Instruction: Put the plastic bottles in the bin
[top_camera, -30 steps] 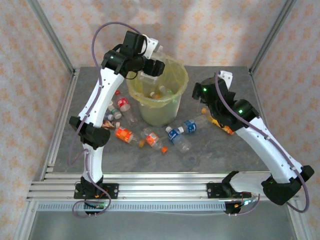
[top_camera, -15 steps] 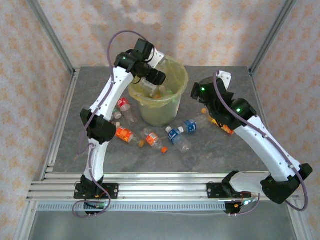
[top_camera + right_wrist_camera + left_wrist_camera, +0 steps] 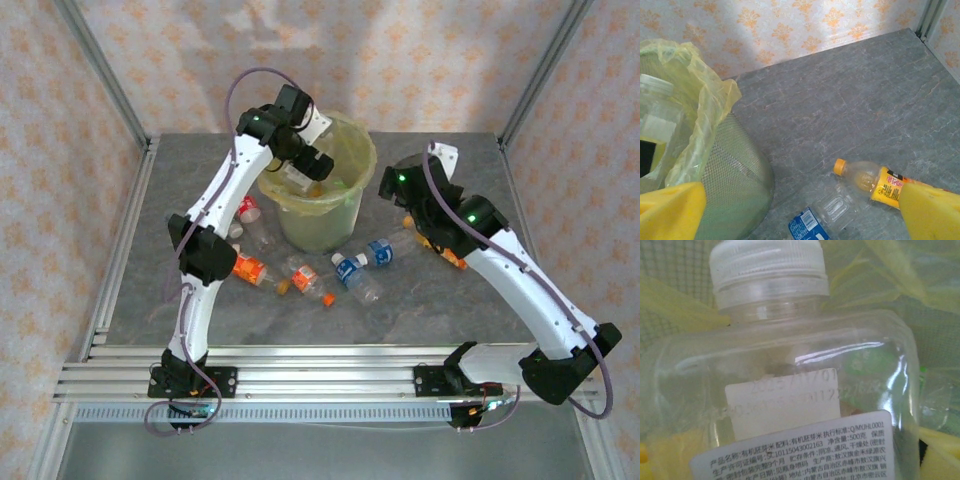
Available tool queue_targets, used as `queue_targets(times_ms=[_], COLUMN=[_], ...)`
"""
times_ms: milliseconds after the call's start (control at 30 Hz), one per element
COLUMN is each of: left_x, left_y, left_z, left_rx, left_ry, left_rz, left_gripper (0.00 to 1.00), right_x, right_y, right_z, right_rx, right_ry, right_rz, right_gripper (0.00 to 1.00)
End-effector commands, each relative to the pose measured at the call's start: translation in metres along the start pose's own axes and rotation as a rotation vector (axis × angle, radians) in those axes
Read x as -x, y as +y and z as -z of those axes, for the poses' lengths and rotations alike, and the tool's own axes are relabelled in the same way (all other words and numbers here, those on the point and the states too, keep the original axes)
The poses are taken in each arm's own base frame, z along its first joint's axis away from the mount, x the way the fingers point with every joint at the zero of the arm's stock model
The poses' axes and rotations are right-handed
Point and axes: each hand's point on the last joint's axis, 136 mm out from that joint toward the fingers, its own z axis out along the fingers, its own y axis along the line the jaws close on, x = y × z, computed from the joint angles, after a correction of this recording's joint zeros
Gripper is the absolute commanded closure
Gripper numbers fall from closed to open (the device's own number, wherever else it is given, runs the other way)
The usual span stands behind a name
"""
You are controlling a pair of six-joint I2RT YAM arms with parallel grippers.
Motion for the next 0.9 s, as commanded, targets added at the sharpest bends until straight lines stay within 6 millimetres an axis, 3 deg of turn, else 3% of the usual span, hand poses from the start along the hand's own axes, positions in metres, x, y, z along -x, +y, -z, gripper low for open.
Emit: queue_targets(times_ms=[0, 267, 367, 467, 633, 867], left_x=[-0.002, 0.007, 0.017, 0.029, 0.049, 0.054], left_y=[0.003, 0.006, 0.007, 0.01, 0.016, 0.016], left_z=[0.001, 0.011, 0.024, 0.047, 0.102, 0.176], left_rx=[0.025, 0.045, 0.061, 0.085, 0.132, 0.157], left_ry=[0.013, -0.023, -0.062, -0.127, -0.26, -0.407], left_rz=[-0.02, -0.006, 0.012, 0.04, 0.103, 0.228], left_gripper=[0.0, 0.0, 0.0, 0.0, 0.0, 0.0], right_x=[-0.008, -0.012, -0.014, -0.018, -0.026, -0.034], right_y=[-0.006, -0.007, -0.008, -0.01, -0.012, -0.017], right_z=[-0.005, -0.007, -0.007, -0.008, -0.006, -0.009], right_rx=[-0.029, -0.036, -0.038, -0.036, -0.02, -0.03], right_ry=[0.015, 0.024, 0.027, 0.039, 0.049, 0.054], right_rz=[-0.002, 0.003, 0.009, 0.018, 0.032, 0.046], right_gripper=[0.01, 0.01, 0.01, 0.01, 0.01, 0.01])
